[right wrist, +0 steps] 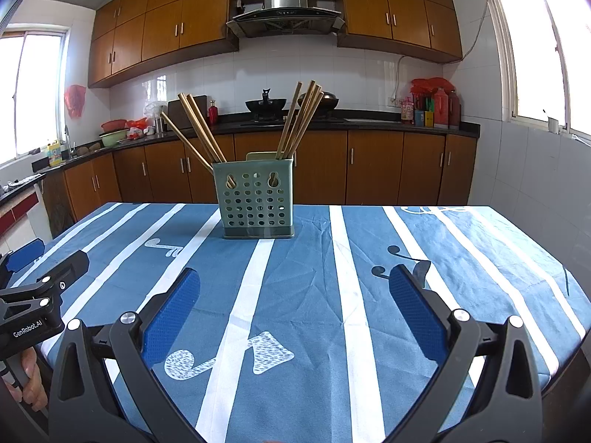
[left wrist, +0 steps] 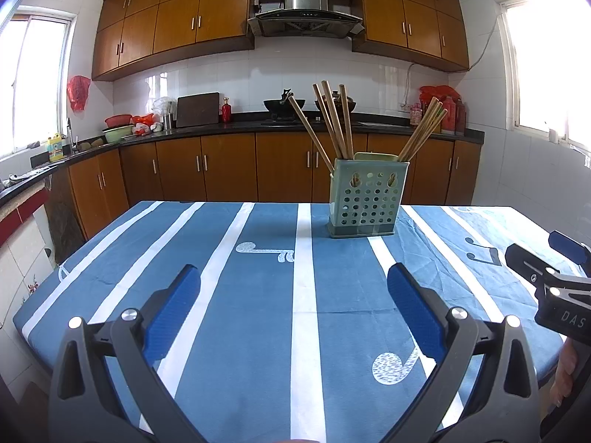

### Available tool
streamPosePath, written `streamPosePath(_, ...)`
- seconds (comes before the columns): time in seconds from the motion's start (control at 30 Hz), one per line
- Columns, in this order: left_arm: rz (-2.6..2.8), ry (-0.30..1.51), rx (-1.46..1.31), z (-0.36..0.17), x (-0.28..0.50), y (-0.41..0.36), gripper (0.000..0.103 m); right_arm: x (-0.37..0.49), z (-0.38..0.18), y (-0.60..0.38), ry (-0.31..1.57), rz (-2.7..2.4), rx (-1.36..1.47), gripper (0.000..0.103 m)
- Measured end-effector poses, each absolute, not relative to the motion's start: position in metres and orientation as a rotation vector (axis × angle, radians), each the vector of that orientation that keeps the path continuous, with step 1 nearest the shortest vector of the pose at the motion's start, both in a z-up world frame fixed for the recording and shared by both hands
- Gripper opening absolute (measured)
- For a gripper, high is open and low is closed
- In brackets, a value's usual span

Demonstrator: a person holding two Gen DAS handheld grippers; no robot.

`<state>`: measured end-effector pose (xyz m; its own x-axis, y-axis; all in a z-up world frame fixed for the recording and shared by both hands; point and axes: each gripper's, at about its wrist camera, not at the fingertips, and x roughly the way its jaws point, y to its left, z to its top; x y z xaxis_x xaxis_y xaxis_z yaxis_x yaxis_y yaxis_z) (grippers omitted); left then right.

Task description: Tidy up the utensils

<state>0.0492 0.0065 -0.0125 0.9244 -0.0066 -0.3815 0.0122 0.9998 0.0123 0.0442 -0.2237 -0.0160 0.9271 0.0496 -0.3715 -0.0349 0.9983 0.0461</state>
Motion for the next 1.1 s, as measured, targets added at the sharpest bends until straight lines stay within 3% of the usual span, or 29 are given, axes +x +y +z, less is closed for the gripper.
streamPosePath(1.1,-0.019,0.4,0.018,-0.013,0.0486,0.0022,0.099,0.0449,-0.0161,-0.2259,0.386,0.041,0.045,0.101)
